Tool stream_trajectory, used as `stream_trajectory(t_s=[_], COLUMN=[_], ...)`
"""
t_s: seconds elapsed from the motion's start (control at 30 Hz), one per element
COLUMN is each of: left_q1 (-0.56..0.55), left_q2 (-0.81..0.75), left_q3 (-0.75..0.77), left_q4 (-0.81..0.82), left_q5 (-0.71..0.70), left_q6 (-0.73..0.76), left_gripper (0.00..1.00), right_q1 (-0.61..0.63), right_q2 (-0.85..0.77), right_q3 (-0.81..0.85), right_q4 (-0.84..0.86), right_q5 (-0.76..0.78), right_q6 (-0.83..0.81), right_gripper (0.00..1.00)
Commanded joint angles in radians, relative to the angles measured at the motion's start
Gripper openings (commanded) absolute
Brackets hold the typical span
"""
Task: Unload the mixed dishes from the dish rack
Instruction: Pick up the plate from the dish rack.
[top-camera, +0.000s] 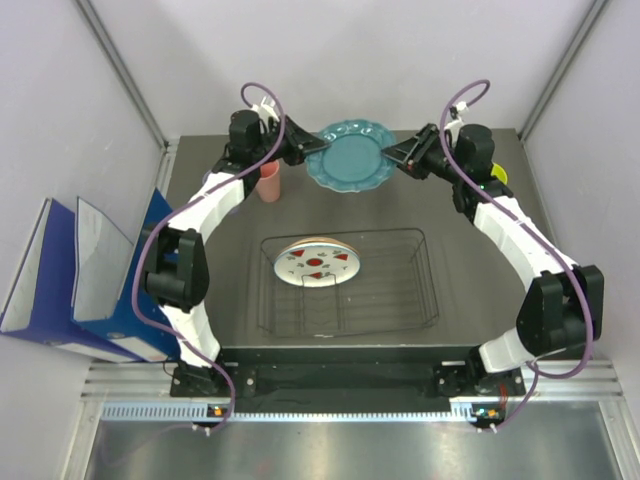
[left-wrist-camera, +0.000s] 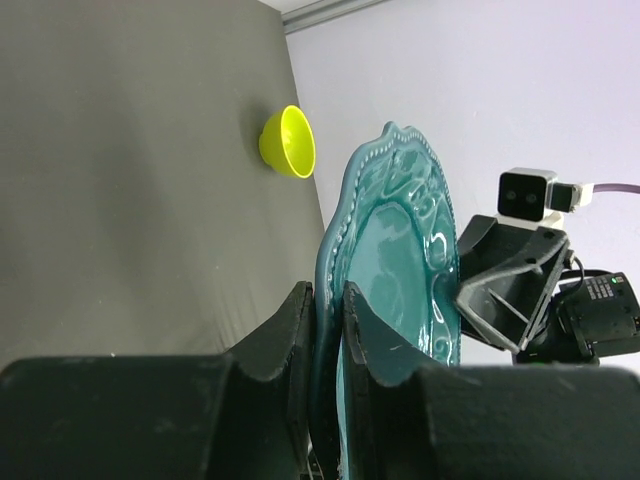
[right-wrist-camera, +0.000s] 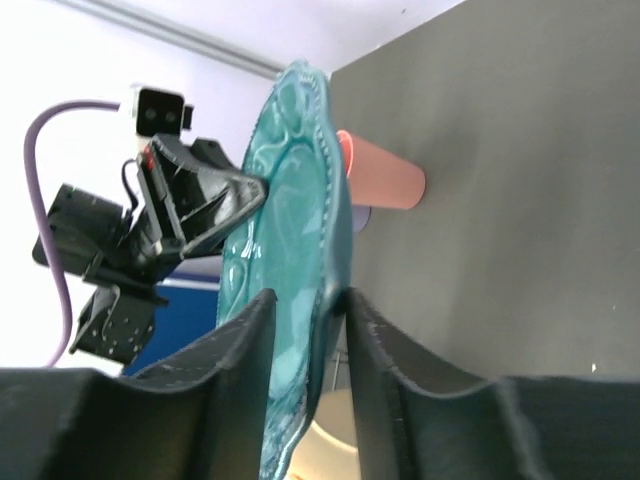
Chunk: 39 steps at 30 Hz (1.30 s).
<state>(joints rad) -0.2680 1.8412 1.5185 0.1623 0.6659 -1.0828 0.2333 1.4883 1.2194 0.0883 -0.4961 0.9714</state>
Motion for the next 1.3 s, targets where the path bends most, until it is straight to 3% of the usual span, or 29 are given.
stream_trajectory(t_s=[0.0,0.17,0.27,0.3,0.37,0.63,0.7,0.73,0.83,0.87,0.9,0.93,0.97,1.27], left_q1=[-0.02,-0.022,-0.022,-0.022,-0.022,-0.02,-0.017,-0.017,-0.013,-0.011,-0.01,-0.008,-0.002,0.096], left_q2=[-0.059,-0.056,-0.057,-0.057,-0.059,-0.054,-0.045,-0.042,-0.031,-0.028,-0.025,-0.023,-0.023,-0.036], left_q3=[0.058,0.06,0.06,0.06,0.058,0.049,0.045,0.045,0.045,0.045,0.045,0.045,0.045,0.028], left_q4=[0.121,0.123,0.121,0.12,0.117,0.144,0.166,0.172,0.2,0.206,0.209,0.206,0.201,0.068], left_q5=[0.041,0.043,0.044,0.043,0.043,0.052,0.063,0.069,0.078,0.084,0.086,0.084,0.077,0.0], left_q6=[-0.06,-0.06,-0.057,-0.054,-0.051,-0.061,-0.078,-0.086,-0.111,-0.121,-0.124,-0.124,-0.123,-0.115], left_gripper=[0.0,0.0,0.0,0.0,0.0,0.0,0.08,0.24,0.43,0.56,0.61,0.72,0.99,0.99], right_q1=[0.028,0.029,0.031,0.032,0.035,0.034,0.034,0.034,0.032,0.031,0.029,0.031,0.028,-0.081], right_q2=[0.004,0.013,0.023,0.024,0.024,-0.014,-0.023,-0.025,-0.028,-0.031,-0.034,-0.034,-0.034,0.007], right_q3=[0.054,0.069,0.069,0.069,0.068,0.04,0.038,0.037,0.038,0.038,0.038,0.037,0.037,0.142], right_q4=[0.021,-0.025,-0.025,-0.025,-0.027,0.017,0.036,0.045,0.054,0.059,0.064,0.065,0.077,0.128], right_q5=[-0.088,-0.076,-0.078,-0.079,-0.075,-0.065,-0.079,-0.087,-0.091,-0.09,-0.09,-0.093,-0.093,-0.075], right_q6=[-0.022,-0.056,-0.057,-0.059,-0.059,-0.05,-0.043,-0.03,-0.022,-0.02,-0.019,-0.014,-0.008,0.102], right_gripper=[0.38,0.36,0.19,0.08,0.0,0.0,0.0,0.0,0.0,0.0,0.0,0.0,0.0,0.0])
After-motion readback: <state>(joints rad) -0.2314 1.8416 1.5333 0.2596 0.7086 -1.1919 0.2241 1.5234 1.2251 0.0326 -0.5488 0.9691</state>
